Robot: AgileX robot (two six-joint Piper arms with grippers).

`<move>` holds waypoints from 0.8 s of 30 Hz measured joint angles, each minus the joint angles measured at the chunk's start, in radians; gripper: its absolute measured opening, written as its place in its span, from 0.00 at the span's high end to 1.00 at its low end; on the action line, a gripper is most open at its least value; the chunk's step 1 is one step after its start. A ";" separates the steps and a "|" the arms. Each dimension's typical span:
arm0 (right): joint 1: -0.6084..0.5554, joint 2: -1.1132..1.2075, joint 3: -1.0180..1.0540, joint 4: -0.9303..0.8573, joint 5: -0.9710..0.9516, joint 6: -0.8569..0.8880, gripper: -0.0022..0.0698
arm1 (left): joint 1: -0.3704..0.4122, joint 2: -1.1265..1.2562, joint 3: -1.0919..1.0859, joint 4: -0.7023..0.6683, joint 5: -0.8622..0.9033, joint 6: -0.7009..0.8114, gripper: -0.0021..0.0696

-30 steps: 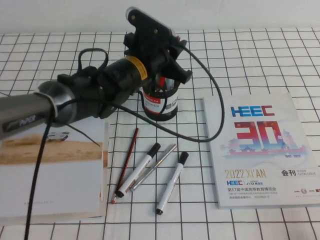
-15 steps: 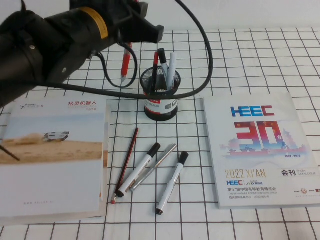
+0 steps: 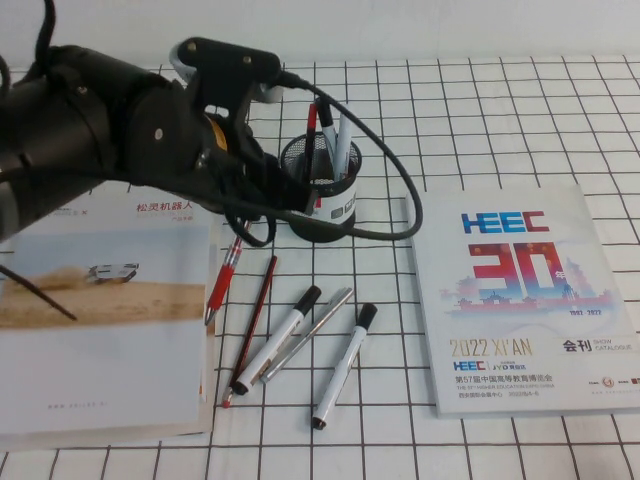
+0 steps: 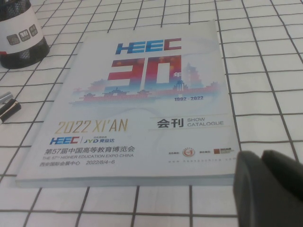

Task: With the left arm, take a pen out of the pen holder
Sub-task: 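Take a marker out of the pen holder and lay it on the table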

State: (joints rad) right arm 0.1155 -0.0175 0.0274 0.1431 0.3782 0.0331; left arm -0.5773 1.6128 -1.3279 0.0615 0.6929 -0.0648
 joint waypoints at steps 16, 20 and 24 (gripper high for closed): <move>0.000 0.000 0.000 0.000 0.000 0.000 0.99 | 0.000 0.231 -0.047 -0.051 0.079 0.009 0.90; 0.000 0.000 0.000 0.000 0.000 0.000 0.99 | 0.000 0.283 -0.072 -0.051 0.091 -0.002 0.90; 0.000 0.000 0.000 0.000 0.000 0.000 0.99 | 0.014 0.312 -0.076 -0.053 0.091 -0.010 0.90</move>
State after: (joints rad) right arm 0.1155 -0.0175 0.0274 0.1431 0.3782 0.0331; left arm -0.5632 1.9247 -1.4040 0.0085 0.7839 -0.0750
